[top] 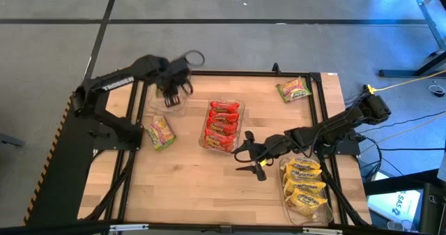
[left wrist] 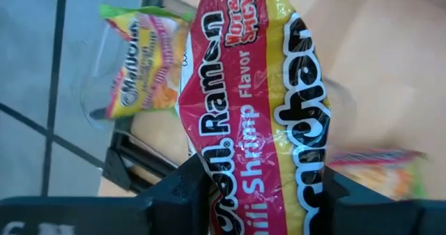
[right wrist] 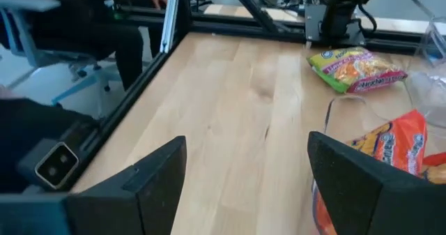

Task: Sort Maruchan noodles
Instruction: Put the bottom green noodle pack into the top transparent bin

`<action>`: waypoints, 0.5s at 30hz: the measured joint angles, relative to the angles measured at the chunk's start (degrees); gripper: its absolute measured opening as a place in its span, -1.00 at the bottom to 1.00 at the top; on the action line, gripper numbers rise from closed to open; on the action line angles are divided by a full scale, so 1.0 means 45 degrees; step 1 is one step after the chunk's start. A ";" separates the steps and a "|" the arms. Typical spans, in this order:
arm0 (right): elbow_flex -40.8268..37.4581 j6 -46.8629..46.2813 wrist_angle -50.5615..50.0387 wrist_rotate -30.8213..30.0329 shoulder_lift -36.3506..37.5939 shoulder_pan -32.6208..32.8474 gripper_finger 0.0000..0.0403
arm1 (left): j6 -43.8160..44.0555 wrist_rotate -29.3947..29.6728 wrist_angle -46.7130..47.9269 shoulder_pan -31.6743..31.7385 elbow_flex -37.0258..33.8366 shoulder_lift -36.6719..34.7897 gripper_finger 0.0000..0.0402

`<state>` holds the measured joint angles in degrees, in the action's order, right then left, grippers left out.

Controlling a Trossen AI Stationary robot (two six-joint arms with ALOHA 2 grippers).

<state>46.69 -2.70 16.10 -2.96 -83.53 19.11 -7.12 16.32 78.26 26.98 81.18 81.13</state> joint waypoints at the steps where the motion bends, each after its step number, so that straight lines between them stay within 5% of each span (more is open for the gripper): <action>1: -0.0079 0.0045 0.0000 0.0000 0.0000 -0.0004 0.36 | -0.0663 -0.0184 -0.0394 0.0561 -0.0165 0.0117 -0.32; 8: -0.0557 0.0573 0.0164 0.0000 0.0000 -0.0009 0.36 | -0.3705 -0.1040 -0.2768 0.3527 -0.1127 0.1015 -0.32; 15: -0.0552 0.0987 0.0326 0.0000 0.0000 -0.0009 0.36 | -0.4886 -0.2094 -0.3766 0.4728 -0.1690 0.2381 -0.32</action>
<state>44.21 1.74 17.57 -2.96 -83.53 19.07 -29.10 6.90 61.31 48.26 73.58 91.85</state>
